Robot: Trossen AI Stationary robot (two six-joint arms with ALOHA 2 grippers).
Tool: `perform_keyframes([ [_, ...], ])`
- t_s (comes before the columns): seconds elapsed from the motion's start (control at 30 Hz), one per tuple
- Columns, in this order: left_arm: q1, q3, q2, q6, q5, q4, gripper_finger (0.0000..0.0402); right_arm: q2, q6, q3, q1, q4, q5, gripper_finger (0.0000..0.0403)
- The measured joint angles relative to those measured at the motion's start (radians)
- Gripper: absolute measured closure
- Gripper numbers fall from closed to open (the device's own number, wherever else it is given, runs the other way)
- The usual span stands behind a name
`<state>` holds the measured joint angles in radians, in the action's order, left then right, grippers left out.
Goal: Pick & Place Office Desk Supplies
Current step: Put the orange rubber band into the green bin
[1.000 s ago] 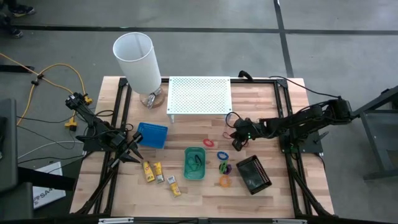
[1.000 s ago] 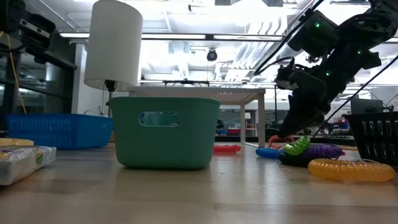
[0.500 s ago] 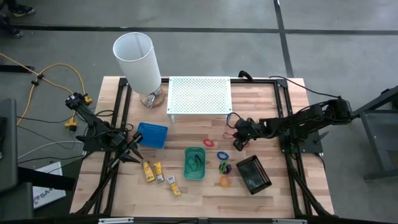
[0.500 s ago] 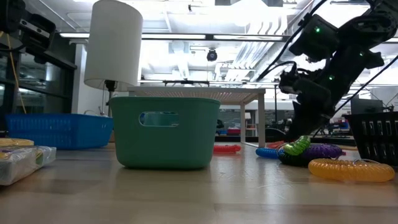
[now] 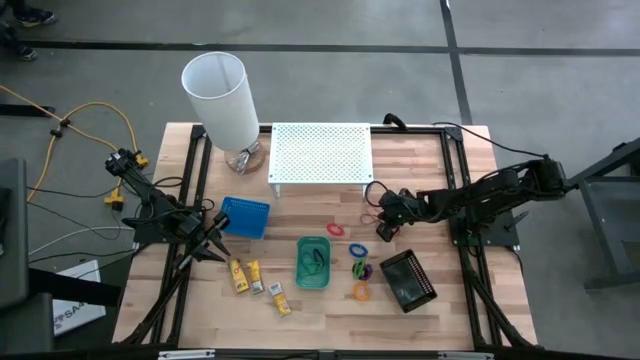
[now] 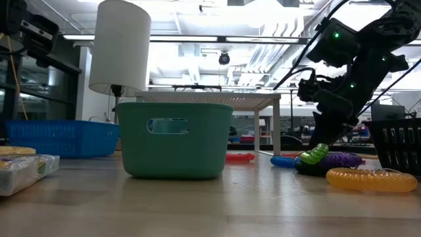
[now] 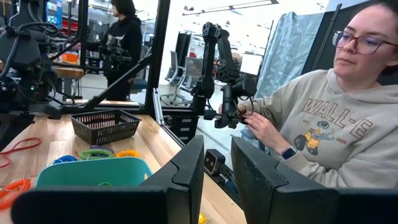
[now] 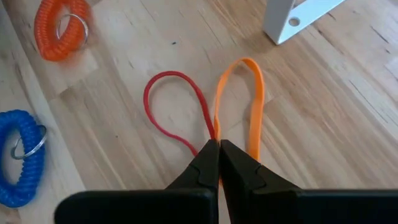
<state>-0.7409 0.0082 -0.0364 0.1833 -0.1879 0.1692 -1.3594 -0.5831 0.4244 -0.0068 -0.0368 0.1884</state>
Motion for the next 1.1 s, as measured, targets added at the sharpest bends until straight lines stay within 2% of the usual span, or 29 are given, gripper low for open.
perform_keyframes([
  [0.23, 0.000, 0.000, 0.000, 0.000, 0.000, 0.000, 0.0323, 0.000, 0.000, 0.000, 0.000, 0.002, -0.005, 0.0397],
  [0.63, 0.000, 0.000, 0.000, 0.000, 0.000, 0.000, 0.0323, 0.000, -0.022, 0.000, 0.000, 0.004, -0.004, 0.0338],
  [0.87, 0.000, 0.000, 0.000, 0.000, 0.000, 0.000, 0.0323, 0.000, -0.015, 0.000, 0.000, 0.018, 0.046, 0.0342],
  [1.1, 0.000, 0.000, 0.000, 0.000, 0.000, 0.000, 0.0323, 0.000, -0.015, 0.000, 0.000, 0.010, 0.046, 0.0345],
])
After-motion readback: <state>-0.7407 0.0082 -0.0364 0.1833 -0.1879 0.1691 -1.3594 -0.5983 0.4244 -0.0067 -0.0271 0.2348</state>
